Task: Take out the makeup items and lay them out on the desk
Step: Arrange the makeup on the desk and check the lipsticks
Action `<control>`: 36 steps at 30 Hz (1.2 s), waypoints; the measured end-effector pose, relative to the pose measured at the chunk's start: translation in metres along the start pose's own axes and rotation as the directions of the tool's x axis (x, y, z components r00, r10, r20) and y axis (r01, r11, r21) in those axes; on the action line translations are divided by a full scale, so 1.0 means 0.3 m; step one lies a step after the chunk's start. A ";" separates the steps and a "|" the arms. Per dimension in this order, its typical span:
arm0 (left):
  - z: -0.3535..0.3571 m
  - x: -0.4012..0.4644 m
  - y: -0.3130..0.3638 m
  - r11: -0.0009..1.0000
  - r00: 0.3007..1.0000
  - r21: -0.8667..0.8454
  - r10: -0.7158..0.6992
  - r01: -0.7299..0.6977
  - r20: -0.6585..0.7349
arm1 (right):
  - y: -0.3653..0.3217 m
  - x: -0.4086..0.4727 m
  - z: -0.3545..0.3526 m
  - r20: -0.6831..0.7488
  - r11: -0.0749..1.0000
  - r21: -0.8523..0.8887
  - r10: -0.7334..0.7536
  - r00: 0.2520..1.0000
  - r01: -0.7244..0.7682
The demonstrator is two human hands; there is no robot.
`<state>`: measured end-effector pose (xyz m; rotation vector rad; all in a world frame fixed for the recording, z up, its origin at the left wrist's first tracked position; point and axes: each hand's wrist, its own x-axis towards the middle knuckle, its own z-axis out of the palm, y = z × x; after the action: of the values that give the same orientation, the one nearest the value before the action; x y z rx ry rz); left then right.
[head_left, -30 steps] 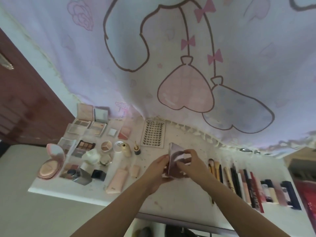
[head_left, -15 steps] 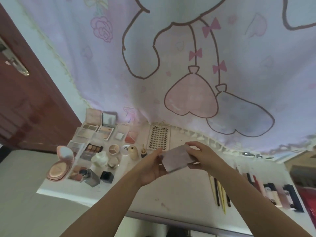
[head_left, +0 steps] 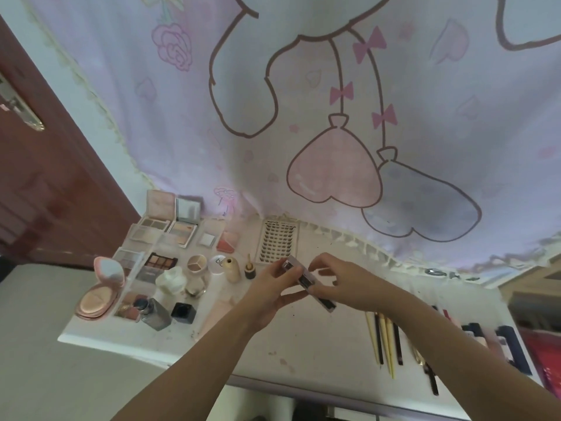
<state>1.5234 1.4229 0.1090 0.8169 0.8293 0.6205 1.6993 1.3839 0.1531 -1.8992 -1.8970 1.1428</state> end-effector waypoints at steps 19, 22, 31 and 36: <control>0.099 0.023 -0.015 0.995 0.992 0.094 -0.038 0.026 0.122 | 0.077 0.019 -0.109 0.276 0.949 0.312 -0.034 0.961 -0.056; 0.103 0.029 -0.022 1.000 0.992 0.010 -0.027 0.026 0.123 | 0.107 0.021 -0.144 0.308 0.906 0.411 -0.036 0.951 -0.099; 0.074 0.105 -0.057 0.911 0.995 -0.401 -0.098 0.097 0.019 | 0.234 0.135 -0.276 0.087 0.907 0.386 0.144 0.986 -0.167; 0.107 0.185 -0.124 0.844 0.965 -0.523 -0.224 0.121 -0.138 | 0.261 0.267 -0.263 -0.056 0.995 0.081 0.061 0.997 -0.056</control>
<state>1.5858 1.4319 0.0699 0.1919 0.8503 0.7235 1.7981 1.4752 0.1266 -1.9355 -1.7496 1.1484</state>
